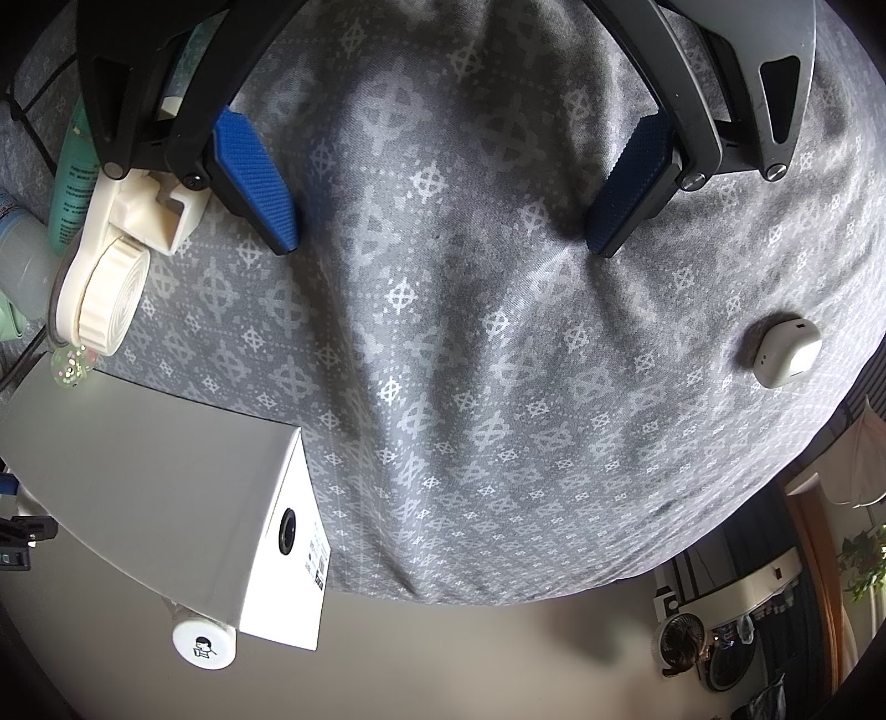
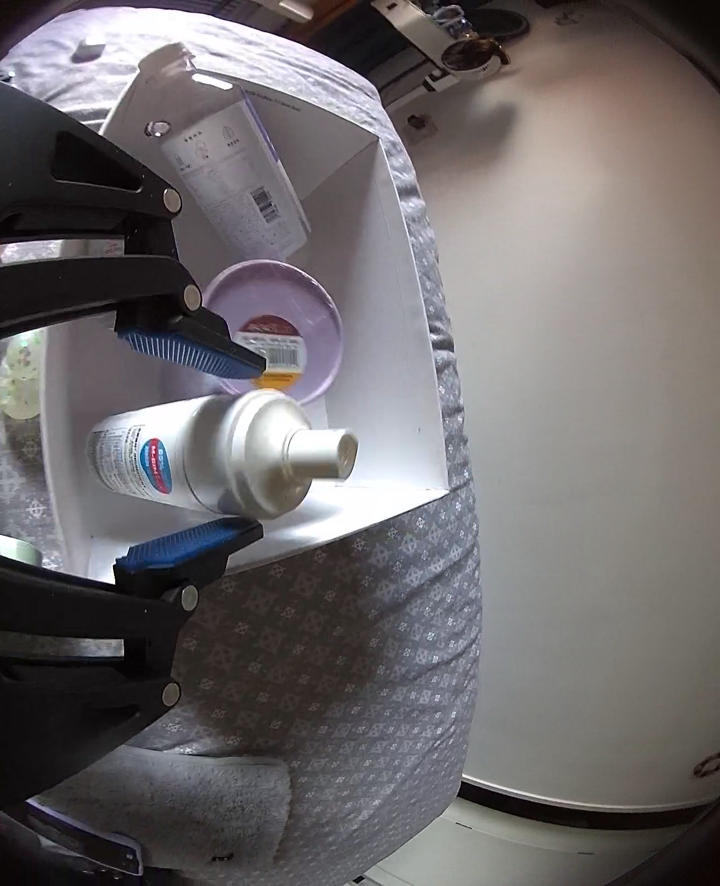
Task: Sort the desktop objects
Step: 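Carry the white can into the box and open the right gripper, then move the right gripper to the blue spray can and grasp it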
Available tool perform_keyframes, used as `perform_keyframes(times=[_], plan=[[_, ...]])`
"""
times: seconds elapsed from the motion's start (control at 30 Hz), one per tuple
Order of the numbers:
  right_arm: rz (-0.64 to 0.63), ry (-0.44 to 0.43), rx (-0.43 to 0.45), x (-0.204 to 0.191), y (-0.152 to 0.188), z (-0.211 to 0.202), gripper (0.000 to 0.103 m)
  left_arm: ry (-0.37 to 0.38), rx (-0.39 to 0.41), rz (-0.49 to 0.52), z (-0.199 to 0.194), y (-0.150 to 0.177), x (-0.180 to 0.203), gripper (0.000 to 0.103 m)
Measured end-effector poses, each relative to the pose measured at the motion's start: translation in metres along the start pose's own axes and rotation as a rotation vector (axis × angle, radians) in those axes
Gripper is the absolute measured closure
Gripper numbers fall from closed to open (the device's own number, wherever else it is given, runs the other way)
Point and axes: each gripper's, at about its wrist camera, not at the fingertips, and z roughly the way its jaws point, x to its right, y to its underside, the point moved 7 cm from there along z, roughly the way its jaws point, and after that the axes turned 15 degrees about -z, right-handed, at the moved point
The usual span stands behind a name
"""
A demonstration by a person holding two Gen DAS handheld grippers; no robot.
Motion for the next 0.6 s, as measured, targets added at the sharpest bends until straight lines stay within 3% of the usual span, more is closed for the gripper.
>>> perform_keyframes(times=[0.03, 0.13, 0.43, 0.53, 0.6], plan=[[-0.009, -0.006, 0.013, -0.003, 0.005, -0.008, 0.036, 0.0, 0.0, 0.0, 0.0, 0.0, 0.0, 0.0], [-0.068, -0.02, 0.03, -0.012, 0.028, -0.034, 0.03, 0.0, 0.0, 0.0, 0.0, 0.0, 0.0, 0.0], [-0.376, -0.067, 0.027, -0.039, 0.123, -0.097, 0.024, 0.0, 0.0, 0.0, 0.0, 0.0, 0.0, 0.0], [-0.46, -0.072, 0.036, -0.028, 0.149, -0.101, 0.023, 0.0, 0.0, 0.0, 0.0, 0.0, 0.0, 0.0], [-0.447, -0.069, 0.002, -0.012, 0.159, -0.094, 0.023, 0.0, 0.0, 0.0, 0.0, 0.0, 0.0, 0.0]])
